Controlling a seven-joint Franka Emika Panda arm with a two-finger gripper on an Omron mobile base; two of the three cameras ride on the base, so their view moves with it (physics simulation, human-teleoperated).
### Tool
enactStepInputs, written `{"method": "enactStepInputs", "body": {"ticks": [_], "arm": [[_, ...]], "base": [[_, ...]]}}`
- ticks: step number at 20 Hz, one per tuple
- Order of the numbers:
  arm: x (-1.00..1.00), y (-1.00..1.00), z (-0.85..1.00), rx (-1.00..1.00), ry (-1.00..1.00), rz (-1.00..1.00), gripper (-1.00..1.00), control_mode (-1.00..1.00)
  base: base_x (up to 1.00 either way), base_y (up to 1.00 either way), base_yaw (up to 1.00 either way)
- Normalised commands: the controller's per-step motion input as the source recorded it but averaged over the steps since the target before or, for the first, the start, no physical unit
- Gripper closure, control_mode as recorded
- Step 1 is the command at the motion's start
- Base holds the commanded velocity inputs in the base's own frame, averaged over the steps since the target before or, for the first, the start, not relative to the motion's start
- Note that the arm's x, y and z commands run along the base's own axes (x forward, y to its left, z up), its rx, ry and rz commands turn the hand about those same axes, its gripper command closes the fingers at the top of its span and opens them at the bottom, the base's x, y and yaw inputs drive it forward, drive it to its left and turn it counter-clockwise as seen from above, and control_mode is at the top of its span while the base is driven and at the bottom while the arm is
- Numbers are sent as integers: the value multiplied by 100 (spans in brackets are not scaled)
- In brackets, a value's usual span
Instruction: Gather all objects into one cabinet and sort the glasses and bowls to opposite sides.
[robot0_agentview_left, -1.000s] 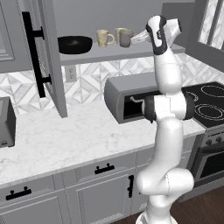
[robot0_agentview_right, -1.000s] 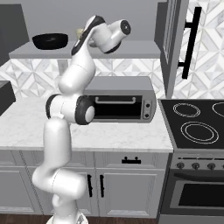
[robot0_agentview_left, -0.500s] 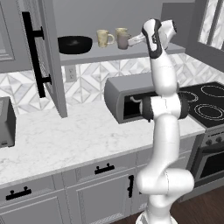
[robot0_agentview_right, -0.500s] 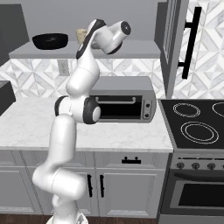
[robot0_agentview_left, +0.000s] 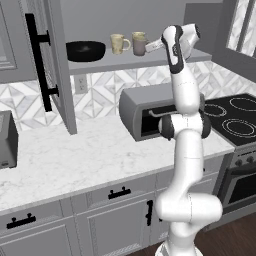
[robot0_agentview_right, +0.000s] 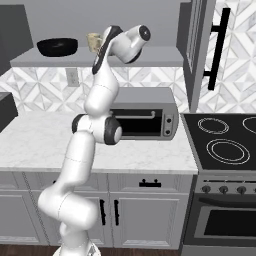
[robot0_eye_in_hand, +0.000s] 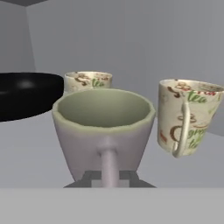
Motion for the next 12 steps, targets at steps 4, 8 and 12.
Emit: {"method": "enactStepInputs", "body": {"ticks": [4, 8, 12], "arm": [[0, 0, 0, 0, 0, 0, -100, -100], [0, 0, 0, 0, 0, 0, -100, -100], [0, 0, 0, 0, 0, 0, -100, -100]], "base": [[0, 0, 0], [0, 0, 0], [0, 0, 0]]}}
